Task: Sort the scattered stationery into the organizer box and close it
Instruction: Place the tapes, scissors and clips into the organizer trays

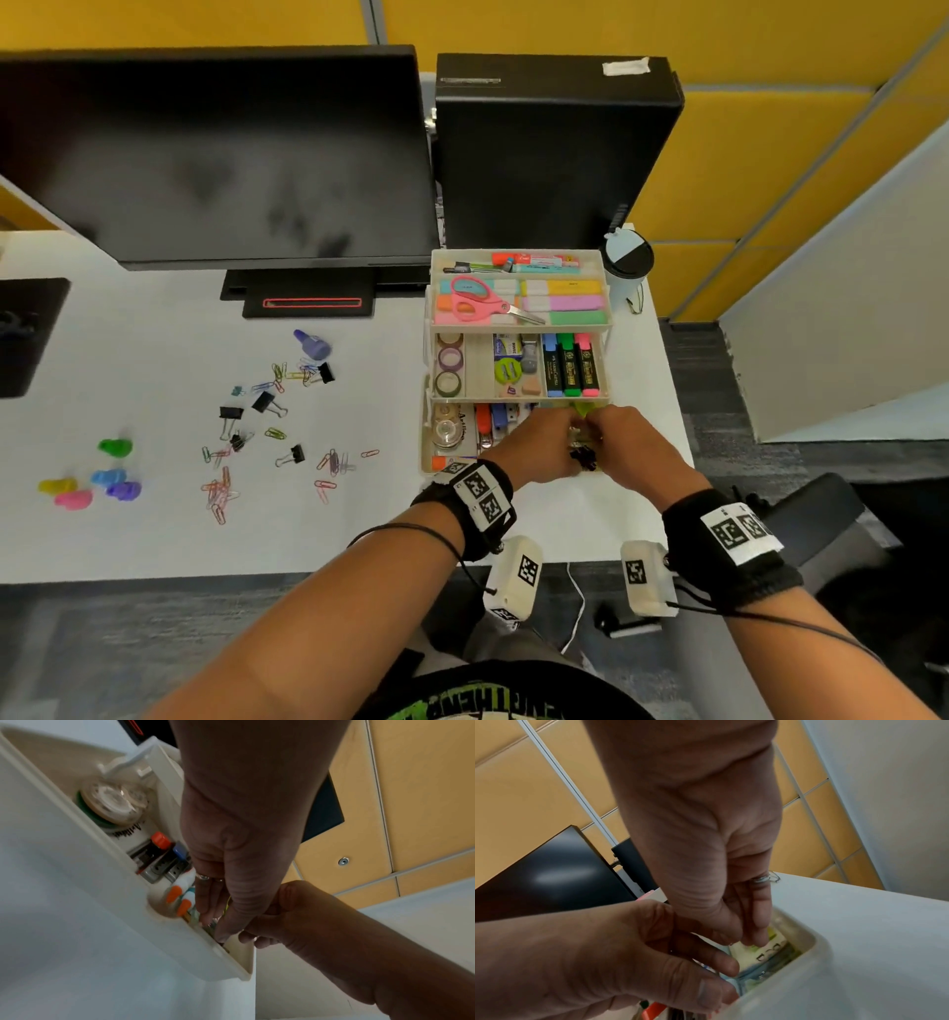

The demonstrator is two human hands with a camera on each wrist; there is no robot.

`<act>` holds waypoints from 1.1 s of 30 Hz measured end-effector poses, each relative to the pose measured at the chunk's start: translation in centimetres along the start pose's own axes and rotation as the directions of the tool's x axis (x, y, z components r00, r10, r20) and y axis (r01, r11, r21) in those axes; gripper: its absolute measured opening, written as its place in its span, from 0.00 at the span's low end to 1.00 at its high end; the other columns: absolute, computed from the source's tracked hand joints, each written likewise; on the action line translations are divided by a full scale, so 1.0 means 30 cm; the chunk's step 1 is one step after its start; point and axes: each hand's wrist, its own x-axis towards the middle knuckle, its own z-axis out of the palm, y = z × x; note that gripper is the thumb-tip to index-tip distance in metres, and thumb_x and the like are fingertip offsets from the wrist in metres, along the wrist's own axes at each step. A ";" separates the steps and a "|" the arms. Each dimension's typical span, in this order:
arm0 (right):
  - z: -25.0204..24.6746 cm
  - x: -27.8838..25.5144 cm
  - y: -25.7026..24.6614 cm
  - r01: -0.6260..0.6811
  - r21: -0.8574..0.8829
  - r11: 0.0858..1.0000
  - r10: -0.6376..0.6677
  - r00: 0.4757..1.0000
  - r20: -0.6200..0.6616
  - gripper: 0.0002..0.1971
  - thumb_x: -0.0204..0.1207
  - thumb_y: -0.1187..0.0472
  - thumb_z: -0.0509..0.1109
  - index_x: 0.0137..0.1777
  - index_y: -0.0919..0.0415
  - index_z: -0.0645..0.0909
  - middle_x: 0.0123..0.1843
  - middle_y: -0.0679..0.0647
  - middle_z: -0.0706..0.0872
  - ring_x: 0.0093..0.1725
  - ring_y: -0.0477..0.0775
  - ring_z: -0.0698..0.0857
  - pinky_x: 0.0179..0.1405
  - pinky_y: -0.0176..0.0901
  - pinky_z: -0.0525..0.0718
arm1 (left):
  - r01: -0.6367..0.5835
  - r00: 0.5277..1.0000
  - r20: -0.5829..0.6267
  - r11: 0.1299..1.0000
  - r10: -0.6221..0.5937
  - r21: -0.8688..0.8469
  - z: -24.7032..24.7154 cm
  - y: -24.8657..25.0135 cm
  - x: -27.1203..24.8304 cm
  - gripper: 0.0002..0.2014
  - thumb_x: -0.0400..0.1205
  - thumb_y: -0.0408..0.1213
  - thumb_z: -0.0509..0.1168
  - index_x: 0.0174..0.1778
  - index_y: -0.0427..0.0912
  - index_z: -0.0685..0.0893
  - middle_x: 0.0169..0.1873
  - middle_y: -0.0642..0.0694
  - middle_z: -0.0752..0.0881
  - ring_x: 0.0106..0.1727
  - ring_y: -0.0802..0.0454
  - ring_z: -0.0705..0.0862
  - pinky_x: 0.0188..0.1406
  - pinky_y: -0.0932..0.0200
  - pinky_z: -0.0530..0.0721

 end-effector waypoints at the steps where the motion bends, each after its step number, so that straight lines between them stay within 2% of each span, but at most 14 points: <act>1: -0.002 0.005 -0.021 0.010 0.007 1.000 -0.010 1.000 -0.004 0.11 0.83 0.65 0.74 0.63 0.61 0.87 0.56 0.59 0.92 0.53 0.61 0.91 0.53 0.43 0.84 | -0.008 1.000 0.017 1.000 0.008 -0.012 -0.015 -0.013 -0.015 0.20 0.76 0.31 0.77 0.64 0.39 0.84 0.54 0.43 0.89 0.55 0.44 0.87 0.51 0.56 0.84; 3: -0.004 0.018 -0.080 0.018 -0.033 0.999 -0.018 1.000 -0.011 0.03 0.83 0.63 0.71 0.51 0.59 0.87 0.49 0.58 0.91 0.46 0.60 0.90 0.46 0.45 0.86 | -0.012 0.999 0.042 0.998 0.014 -0.055 -0.056 -0.050 -0.055 0.15 0.76 0.29 0.75 0.58 0.38 0.85 0.46 0.47 0.87 0.49 0.44 0.88 0.48 0.55 0.87; 5: 0.007 0.038 -0.154 0.047 -0.060 0.997 -0.048 0.999 -0.022 0.11 0.83 0.61 0.68 0.38 0.55 0.81 0.37 0.54 0.86 0.38 0.59 0.86 0.33 0.47 0.82 | -0.021 1.000 0.008 0.998 0.022 -0.059 -0.103 -0.098 -0.108 0.10 0.75 0.28 0.72 0.51 0.39 0.85 0.42 0.48 0.88 0.43 0.48 0.87 0.44 0.50 0.89; 7: 0.024 0.061 -0.246 0.100 -0.052 0.994 -0.103 0.994 -0.041 0.12 0.81 0.61 0.67 0.34 0.53 0.77 0.33 0.51 0.83 0.35 0.57 0.83 0.27 0.45 0.72 | -0.024 0.998 -0.060 0.994 0.018 -0.102 -0.164 -0.157 -0.174 0.10 0.73 0.27 0.67 0.48 0.41 0.85 0.39 0.48 0.87 0.38 0.50 0.84 0.41 0.46 0.88; 8: 0.034 0.072 -0.299 0.131 -0.049 0.990 -0.133 0.990 -0.040 0.10 0.80 0.61 0.68 0.35 0.54 0.78 0.33 0.52 0.83 0.35 0.57 0.82 0.28 0.46 0.71 | -0.019 0.996 -0.087 0.990 0.007 -0.138 -0.196 -0.192 -0.209 0.12 0.72 0.26 0.66 0.49 0.42 0.86 0.38 0.49 0.87 0.37 0.54 0.81 0.40 0.49 0.86; 11: 0.091 0.116 -0.454 0.230 -0.009 0.973 -0.230 0.973 -0.038 0.07 0.78 0.61 0.69 0.37 0.56 0.81 0.32 0.50 0.83 0.35 0.57 0.82 0.31 0.50 0.76 | 0.034 0.980 -0.188 0.983 -0.068 -0.181 -0.297 -0.308 -0.325 0.14 0.74 0.25 0.69 0.55 0.41 0.88 0.41 0.49 0.89 0.37 0.62 0.81 0.37 0.73 0.79; 13: 0.145 0.148 -0.558 0.286 0.025 0.958 -0.285 0.958 -0.033 0.07 0.78 0.61 0.70 0.38 0.53 0.82 0.30 0.46 0.81 0.34 0.55 0.82 0.32 0.49 0.78 | 0.073 0.958 -0.256 0.975 -0.127 -0.211 -0.356 -0.399 -0.403 0.14 0.76 0.26 0.71 0.57 0.39 0.89 0.43 0.48 0.90 0.40 0.59 0.84 0.38 0.77 0.78; 16: 0.247 0.197 -0.702 0.382 0.037 0.923 -0.382 0.924 -0.006 0.03 0.77 0.61 0.74 0.44 0.52 0.85 0.33 0.44 0.84 0.35 0.50 0.83 0.36 0.47 0.81 | 0.165 0.915 -0.319 0.952 -0.245 -0.256 -0.428 -0.544 -0.524 0.15 0.77 0.28 0.73 0.60 0.41 0.89 0.48 0.48 0.90 0.45 0.53 0.89 0.46 0.64 0.88; 19: 0.376 0.245 -0.824 0.439 0.037 0.898 -0.440 0.896 0.051 0.08 0.78 0.59 0.77 0.55 0.51 0.86 0.47 0.45 0.88 0.40 0.46 0.82 0.41 0.44 0.81 | 0.260 0.856 -0.394 0.938 -0.334 -0.229 -0.486 -0.698 -0.637 0.15 0.78 0.27 0.70 0.59 0.42 0.89 0.47 0.47 0.89 0.45 0.50 0.89 0.45 0.55 0.90; 21: 0.466 0.274 -0.899 0.473 0.028 0.880 -0.474 0.876 0.087 0.14 0.78 0.58 0.77 0.63 0.50 0.85 0.55 0.47 0.86 0.44 0.46 0.81 0.46 0.42 0.80 | 0.334 0.805 -0.455 0.925 -0.380 -0.182 -0.518 -0.798 -0.708 0.15 0.77 0.26 0.68 0.57 0.41 0.89 0.48 0.45 0.90 0.48 0.48 0.89 0.48 0.56 0.88; 24: 0.580 0.304 -0.989 0.511 0.035 0.859 -0.510 0.849 0.139 0.22 0.78 0.60 0.76 0.71 0.50 0.81 0.64 0.49 0.82 0.54 0.51 0.85 0.56 0.45 0.84 | 0.414 0.744 -0.509 0.897 -0.433 -0.157 -0.559 -0.928 -0.804 0.16 0.75 0.27 0.69 0.59 0.43 0.87 0.52 0.46 0.87 0.54 0.46 0.85 0.49 0.59 0.80; 26: 0.637 0.323 -1.028 0.540 0.017 0.841 -0.536 0.829 0.161 0.23 0.78 0.61 0.77 0.73 0.52 0.80 0.67 0.51 0.79 0.60 0.54 0.85 0.61 0.47 0.84 | 0.449 0.709 -0.544 0.882 -0.448 -0.141 -0.586 -0.998 -0.843 0.16 0.76 0.28 0.68 0.59 0.42 0.85 0.54 0.44 0.84 0.57 0.45 0.82 0.49 0.60 0.74; 30: 0.703 0.373 -1.063 0.532 -0.053 0.845 -0.519 0.840 0.156 0.18 0.78 0.68 0.75 0.67 0.57 0.85 0.62 0.52 0.79 0.57 0.58 0.86 0.59 0.41 0.82 | 0.465 0.637 -0.610 0.866 -0.472 -0.184 -0.651 -1.089 -0.851 0.18 0.78 0.29 0.67 0.65 0.42 0.82 0.58 0.42 0.81 0.57 0.43 0.82 0.49 0.61 0.73; 33: 0.727 0.409 -1.062 0.520 -0.091 0.849 -0.506 0.851 0.137 0.13 0.79 0.71 0.72 0.61 0.61 0.88 0.58 0.54 0.80 0.54 0.59 0.86 0.59 0.40 0.81 | 0.419 0.662 -0.608 0.889 -0.438 -0.184 -0.693 -1.121 -0.818 0.19 0.81 0.32 0.66 0.70 0.42 0.81 0.59 0.41 0.79 0.56 0.42 0.82 0.48 0.59 0.73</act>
